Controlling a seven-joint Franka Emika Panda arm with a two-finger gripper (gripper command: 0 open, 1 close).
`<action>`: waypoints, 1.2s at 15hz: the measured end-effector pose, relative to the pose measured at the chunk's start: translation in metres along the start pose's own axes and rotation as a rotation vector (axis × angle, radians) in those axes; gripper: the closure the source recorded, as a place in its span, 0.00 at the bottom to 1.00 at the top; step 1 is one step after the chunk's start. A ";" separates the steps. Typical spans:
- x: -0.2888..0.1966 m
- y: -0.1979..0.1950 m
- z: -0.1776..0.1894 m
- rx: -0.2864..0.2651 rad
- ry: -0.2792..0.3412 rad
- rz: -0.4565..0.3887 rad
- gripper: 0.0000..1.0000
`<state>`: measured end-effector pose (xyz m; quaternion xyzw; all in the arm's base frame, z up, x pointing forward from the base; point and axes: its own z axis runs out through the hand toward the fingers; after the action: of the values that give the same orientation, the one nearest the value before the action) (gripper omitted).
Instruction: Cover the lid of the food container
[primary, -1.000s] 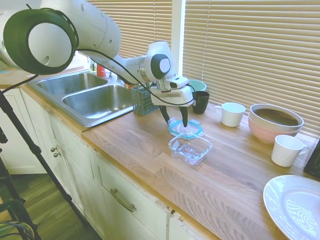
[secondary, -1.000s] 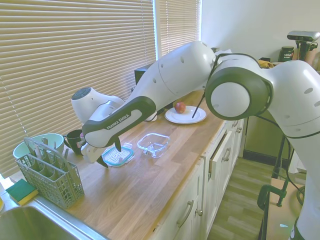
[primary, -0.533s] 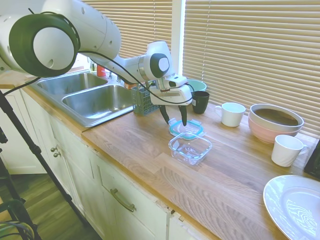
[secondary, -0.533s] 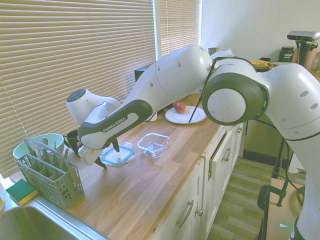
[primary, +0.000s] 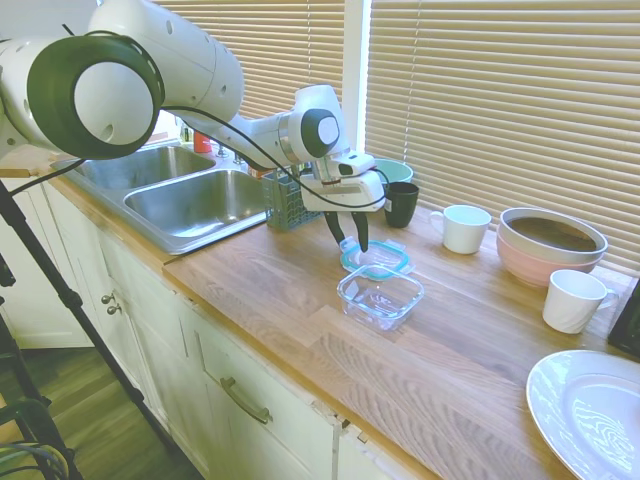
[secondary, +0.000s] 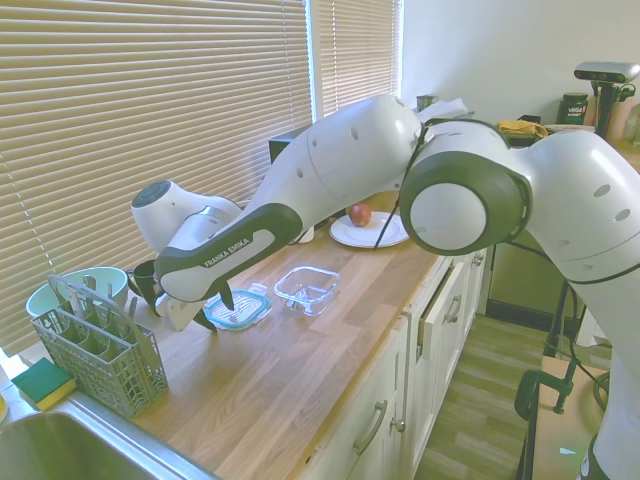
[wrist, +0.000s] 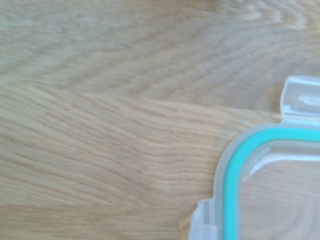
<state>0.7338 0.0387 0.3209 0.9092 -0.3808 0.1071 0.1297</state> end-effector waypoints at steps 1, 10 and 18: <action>0.000 -0.001 0.000 -0.001 0.001 0.000 1.00; 0.005 0.003 0.006 -0.019 0.014 0.002 1.00; 0.004 0.000 -0.009 0.001 0.030 -0.001 1.00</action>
<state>0.7360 0.0386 0.3310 0.9078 -0.3783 0.1208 0.1349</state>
